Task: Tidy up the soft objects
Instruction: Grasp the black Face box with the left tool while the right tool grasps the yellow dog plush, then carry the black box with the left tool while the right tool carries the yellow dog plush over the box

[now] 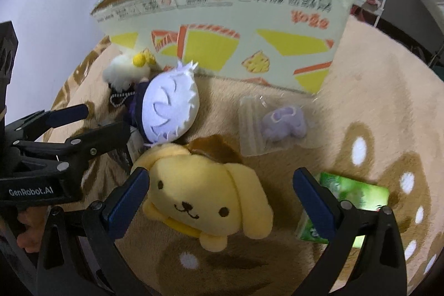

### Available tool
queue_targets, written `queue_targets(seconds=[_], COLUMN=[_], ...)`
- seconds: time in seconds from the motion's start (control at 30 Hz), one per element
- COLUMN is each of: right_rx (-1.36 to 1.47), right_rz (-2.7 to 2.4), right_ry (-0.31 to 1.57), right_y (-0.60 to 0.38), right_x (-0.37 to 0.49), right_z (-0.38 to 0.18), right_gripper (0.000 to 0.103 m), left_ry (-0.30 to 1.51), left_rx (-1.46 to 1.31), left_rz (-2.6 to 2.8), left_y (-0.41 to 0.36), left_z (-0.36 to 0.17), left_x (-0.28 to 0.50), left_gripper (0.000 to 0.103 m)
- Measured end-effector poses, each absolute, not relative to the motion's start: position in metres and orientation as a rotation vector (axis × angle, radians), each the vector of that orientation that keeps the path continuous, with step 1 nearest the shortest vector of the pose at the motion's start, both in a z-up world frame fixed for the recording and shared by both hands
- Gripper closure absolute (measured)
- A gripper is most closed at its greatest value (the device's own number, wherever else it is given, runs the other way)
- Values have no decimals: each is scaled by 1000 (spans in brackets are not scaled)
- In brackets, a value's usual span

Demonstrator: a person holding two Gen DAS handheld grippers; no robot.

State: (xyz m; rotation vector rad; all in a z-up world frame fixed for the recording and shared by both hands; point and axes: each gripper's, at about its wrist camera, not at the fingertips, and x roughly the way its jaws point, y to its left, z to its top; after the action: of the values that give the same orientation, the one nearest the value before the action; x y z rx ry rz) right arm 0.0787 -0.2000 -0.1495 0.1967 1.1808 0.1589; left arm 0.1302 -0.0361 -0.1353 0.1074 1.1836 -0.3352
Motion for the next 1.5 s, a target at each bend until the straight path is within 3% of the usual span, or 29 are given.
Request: queue_targets(seconds=[0.17,0.27,0.33,0.4,0.43,0.63,1.0,1.5], right_rx=[173,151,158,157,157,165,192,185], right_rz=[194,205,225,240,248,262,133,36], right_ry=[1232,1255,1276,1278,1272,1256,1078,690], right_y=[-186,-181,-178,-175,-175,-174,-202,-215], right_x=[83,82,82,81,80,79,47,13], right_z=[-161,-168,-172,-172,-171,-166,-118,-42], right_gripper=[0,0,10,15,22,31,33,33], left_ry=[1229,1266,1282,1277,1272,1239,1077,644], left_rx=[125,97,87,106,114,140,122,132], left_rz=[-330,-350,-371,-370,-370,-340,-254,-175], left_y=[-40,-40,-42,-45,-46,-50,-41,-24], left_z=[-147,-152,-155,-156,-156,-150,-110,-36], left_x=[131,132,131,129,128,118,86,43], left_gripper=[13,28,39,39,39,39,39,39])
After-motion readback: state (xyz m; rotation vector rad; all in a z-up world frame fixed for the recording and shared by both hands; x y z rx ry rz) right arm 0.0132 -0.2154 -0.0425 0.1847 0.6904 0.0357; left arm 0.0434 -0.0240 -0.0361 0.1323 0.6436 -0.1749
